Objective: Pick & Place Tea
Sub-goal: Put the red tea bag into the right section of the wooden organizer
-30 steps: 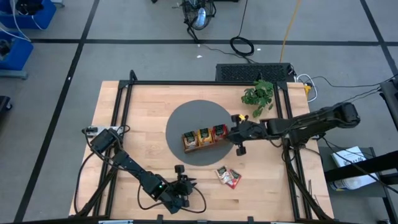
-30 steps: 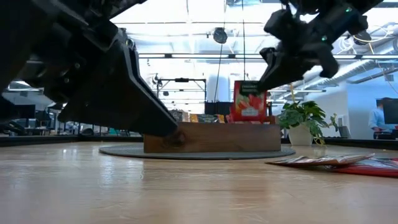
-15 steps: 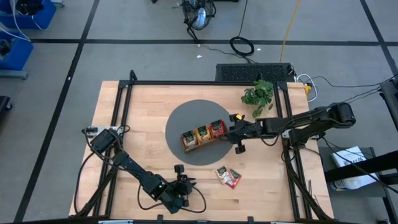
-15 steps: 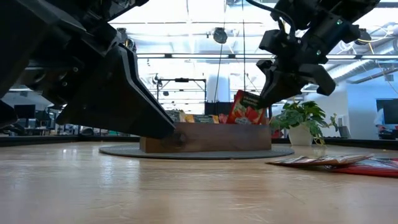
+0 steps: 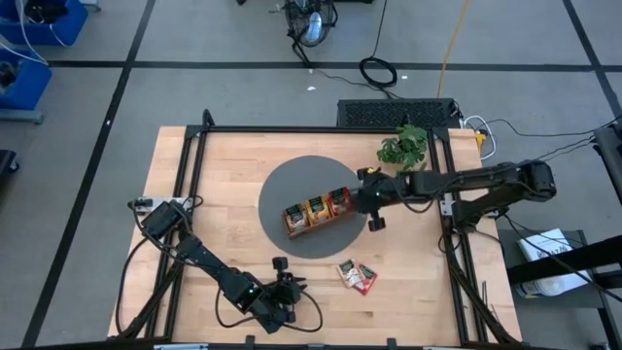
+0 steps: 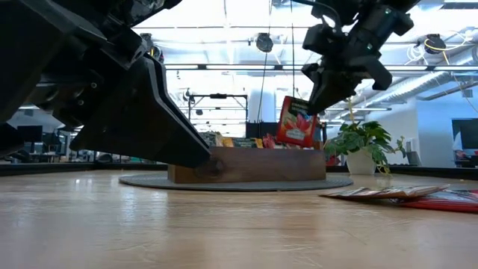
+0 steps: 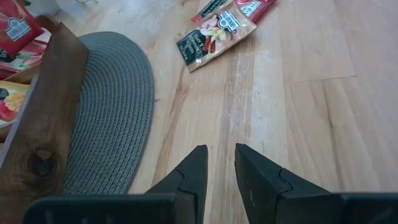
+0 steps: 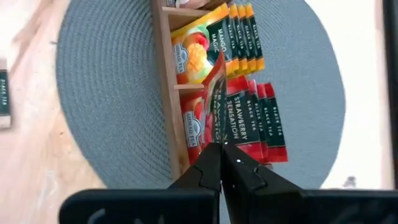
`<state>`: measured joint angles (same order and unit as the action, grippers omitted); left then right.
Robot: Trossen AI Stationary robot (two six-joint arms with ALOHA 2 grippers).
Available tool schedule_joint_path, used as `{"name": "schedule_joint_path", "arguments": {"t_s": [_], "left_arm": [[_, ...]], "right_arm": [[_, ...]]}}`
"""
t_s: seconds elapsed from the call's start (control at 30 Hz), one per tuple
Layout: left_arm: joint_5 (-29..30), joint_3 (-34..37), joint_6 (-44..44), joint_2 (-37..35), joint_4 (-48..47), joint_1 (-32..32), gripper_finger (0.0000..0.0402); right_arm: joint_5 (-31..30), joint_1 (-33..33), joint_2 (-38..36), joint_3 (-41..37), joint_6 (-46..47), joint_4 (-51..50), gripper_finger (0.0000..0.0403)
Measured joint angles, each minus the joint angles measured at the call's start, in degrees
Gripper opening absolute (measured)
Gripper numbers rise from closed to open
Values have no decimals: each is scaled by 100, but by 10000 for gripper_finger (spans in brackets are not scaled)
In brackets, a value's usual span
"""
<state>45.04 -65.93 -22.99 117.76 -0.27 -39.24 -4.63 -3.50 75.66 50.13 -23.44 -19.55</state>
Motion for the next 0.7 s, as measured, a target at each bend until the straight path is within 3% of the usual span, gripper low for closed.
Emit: {"name": "schedule_joint_path", "arguments": {"t_s": [0.23,0.7], "left_arm": [[0,0,3,1,0,-2,88],[2,2,38,1,-2,0,88]], "right_arm": [[484,-323,148,7,0,-67,0],[478,-366,846,7,-125,326,2]]}}
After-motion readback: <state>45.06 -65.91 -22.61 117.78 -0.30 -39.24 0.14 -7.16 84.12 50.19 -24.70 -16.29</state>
